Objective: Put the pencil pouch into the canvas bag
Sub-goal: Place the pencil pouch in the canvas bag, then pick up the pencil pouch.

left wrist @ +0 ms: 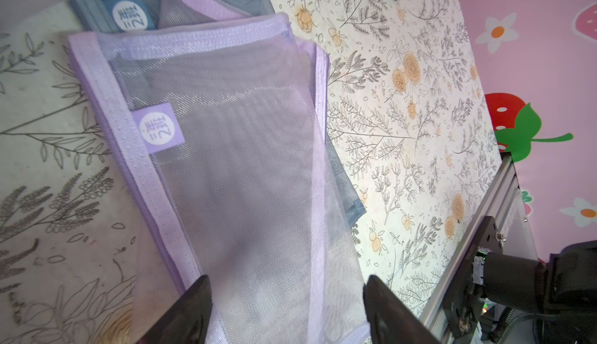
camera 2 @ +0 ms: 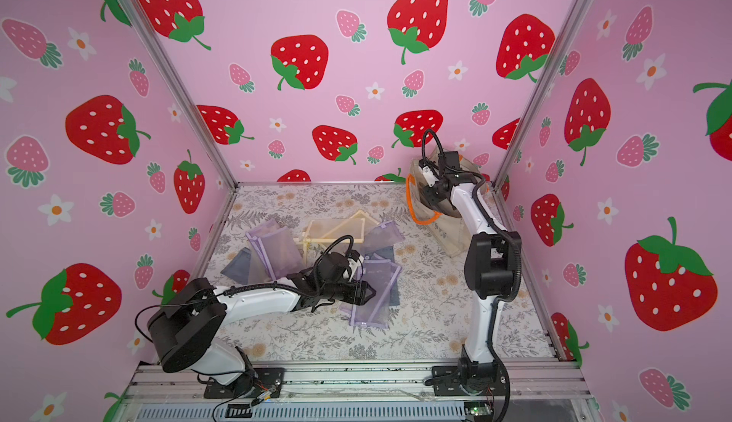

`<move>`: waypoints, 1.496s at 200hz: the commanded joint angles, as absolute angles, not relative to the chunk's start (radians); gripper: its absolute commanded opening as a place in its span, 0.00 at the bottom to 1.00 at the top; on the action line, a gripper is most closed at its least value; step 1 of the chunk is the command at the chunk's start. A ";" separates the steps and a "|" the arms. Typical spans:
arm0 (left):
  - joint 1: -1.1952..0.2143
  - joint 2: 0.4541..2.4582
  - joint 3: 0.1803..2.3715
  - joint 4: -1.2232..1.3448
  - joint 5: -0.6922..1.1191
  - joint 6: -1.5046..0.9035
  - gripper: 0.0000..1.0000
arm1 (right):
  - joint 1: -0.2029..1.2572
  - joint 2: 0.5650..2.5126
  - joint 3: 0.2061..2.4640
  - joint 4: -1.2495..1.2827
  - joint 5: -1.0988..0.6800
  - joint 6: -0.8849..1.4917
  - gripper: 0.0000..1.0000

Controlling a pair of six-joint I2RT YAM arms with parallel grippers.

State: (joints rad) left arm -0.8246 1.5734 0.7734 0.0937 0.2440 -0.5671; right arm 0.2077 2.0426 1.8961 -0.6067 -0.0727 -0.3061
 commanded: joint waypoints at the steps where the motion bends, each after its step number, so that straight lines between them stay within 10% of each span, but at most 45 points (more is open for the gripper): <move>1: -0.822 1.557 0.756 0.119 0.240 -0.571 0.76 | 0.209 1.961 1.898 -0.633 -0.100 -0.246 0.37; 63: -0.814 1.505 0.737 0.079 0.218 -0.561 0.77 | 0.229 1.819 1.853 -0.698 -0.140 -0.126 0.41; 184: -0.730 1.539 0.681 0.134 0.299 -0.624 0.63 | 0.556 1.125 0.925 -0.512 -0.328 0.226 0.71; 299: -0.736 1.647 0.671 0.259 0.317 -0.716 0.53 | 0.606 1.413 0.614 0.003 -0.474 0.404 0.66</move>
State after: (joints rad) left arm -0.7319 1.6249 0.6765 0.2104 0.3004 -0.6880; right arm 0.6010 1.3579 0.6270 -0.0998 -0.4473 0.3744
